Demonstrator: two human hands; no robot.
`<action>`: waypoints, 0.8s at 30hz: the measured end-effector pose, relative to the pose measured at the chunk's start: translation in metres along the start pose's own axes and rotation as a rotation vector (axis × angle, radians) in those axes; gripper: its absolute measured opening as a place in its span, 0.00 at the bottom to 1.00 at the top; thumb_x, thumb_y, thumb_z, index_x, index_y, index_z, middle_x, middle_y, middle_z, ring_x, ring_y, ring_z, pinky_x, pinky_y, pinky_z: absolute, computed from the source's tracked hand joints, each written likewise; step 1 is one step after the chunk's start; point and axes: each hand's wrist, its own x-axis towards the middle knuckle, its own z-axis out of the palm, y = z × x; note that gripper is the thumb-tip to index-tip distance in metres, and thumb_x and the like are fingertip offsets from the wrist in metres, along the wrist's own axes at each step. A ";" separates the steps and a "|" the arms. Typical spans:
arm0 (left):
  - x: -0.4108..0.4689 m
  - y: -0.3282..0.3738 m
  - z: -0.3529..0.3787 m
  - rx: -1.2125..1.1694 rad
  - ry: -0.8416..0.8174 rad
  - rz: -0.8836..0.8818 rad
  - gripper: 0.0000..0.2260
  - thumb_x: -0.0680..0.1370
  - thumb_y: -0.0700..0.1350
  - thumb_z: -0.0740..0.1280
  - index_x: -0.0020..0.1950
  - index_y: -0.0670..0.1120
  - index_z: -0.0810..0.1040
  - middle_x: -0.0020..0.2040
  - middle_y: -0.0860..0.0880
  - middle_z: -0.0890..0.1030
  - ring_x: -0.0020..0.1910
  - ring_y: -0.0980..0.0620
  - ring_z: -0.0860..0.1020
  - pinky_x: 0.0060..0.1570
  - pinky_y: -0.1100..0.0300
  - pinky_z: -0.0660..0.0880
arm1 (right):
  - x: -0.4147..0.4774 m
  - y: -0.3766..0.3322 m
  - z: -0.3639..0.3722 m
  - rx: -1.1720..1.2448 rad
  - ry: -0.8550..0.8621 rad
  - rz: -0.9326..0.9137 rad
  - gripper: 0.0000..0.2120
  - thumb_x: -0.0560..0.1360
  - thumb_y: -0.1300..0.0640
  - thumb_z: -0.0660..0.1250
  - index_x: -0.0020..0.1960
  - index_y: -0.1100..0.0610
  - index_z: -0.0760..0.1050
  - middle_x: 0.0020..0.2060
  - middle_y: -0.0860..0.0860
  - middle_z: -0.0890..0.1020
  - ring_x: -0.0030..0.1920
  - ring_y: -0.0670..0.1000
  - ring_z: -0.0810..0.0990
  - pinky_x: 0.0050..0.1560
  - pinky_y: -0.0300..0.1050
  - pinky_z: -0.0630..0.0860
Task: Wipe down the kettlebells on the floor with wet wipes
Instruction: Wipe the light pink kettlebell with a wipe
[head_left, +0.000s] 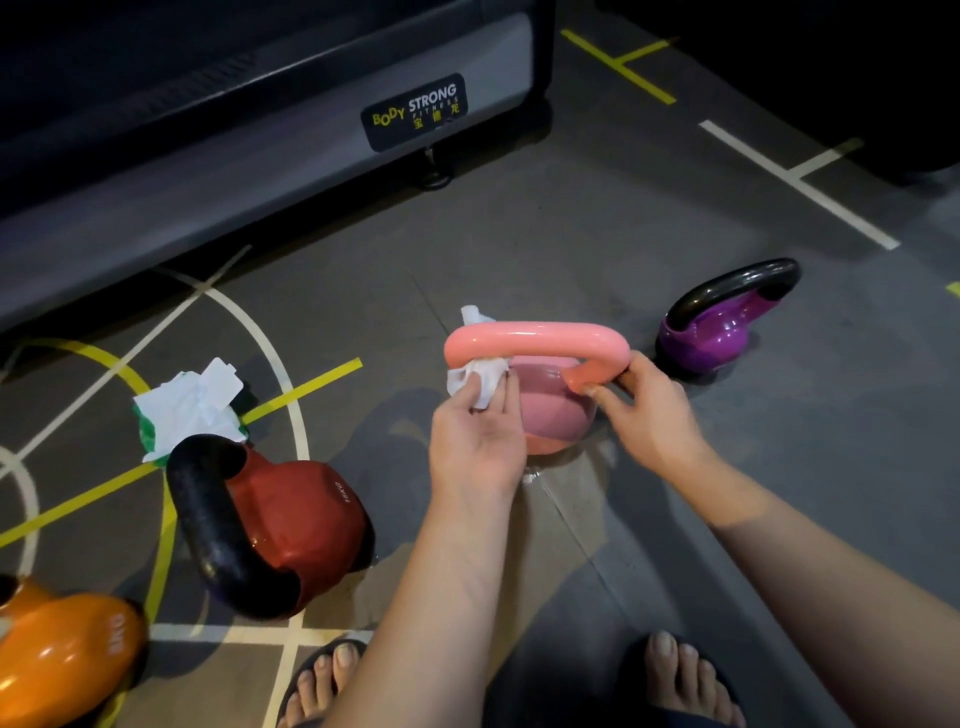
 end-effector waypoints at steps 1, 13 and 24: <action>-0.001 0.001 0.000 0.000 0.009 0.001 0.08 0.84 0.33 0.59 0.59 0.36 0.77 0.55 0.37 0.84 0.62 0.41 0.81 0.70 0.47 0.72 | -0.002 -0.006 -0.001 -0.037 0.004 -0.031 0.31 0.73 0.47 0.76 0.72 0.52 0.71 0.64 0.50 0.81 0.66 0.52 0.78 0.62 0.43 0.73; 0.001 -0.018 -0.023 0.907 0.087 0.778 0.03 0.77 0.42 0.73 0.49 0.49 0.81 0.43 0.50 0.87 0.45 0.52 0.85 0.46 0.58 0.78 | 0.015 -0.044 0.001 -0.317 -0.038 -0.480 0.26 0.81 0.40 0.61 0.68 0.58 0.76 0.64 0.53 0.80 0.71 0.55 0.73 0.78 0.51 0.48; 0.017 0.043 -0.036 1.878 -0.344 1.157 0.12 0.68 0.45 0.70 0.51 0.52 0.84 0.45 0.56 0.86 0.43 0.53 0.84 0.42 0.55 0.78 | -0.036 -0.040 0.018 -0.302 0.330 -0.665 0.14 0.77 0.56 0.68 0.61 0.60 0.77 0.58 0.58 0.80 0.57 0.60 0.78 0.58 0.60 0.76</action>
